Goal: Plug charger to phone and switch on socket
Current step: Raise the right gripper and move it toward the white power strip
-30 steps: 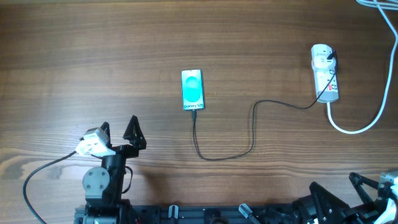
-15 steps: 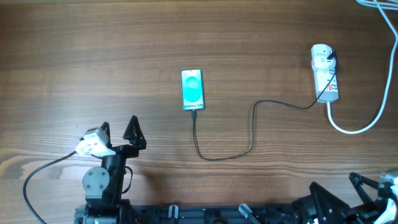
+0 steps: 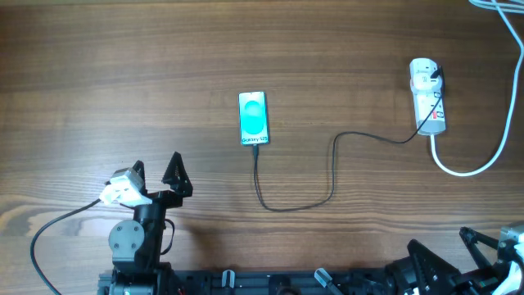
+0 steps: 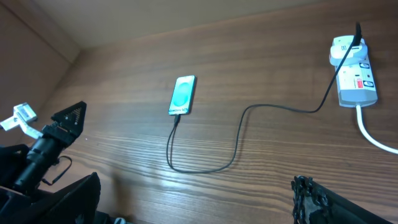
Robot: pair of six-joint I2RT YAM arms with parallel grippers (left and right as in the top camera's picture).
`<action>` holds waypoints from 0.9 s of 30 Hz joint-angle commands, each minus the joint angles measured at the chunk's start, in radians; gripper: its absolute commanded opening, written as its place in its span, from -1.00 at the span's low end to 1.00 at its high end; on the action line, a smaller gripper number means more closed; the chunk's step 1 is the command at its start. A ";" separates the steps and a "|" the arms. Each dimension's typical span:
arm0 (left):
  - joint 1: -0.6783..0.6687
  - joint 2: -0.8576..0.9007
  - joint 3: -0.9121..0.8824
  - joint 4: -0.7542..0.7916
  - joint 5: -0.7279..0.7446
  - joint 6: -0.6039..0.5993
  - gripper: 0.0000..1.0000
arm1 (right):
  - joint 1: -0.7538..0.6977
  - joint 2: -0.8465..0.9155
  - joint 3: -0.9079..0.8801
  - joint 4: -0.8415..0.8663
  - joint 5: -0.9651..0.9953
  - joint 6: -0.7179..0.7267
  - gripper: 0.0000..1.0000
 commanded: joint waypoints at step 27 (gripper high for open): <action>-0.003 -0.011 -0.009 0.006 0.012 0.019 1.00 | -0.066 -0.383 -1.133 1.282 0.070 -0.357 1.00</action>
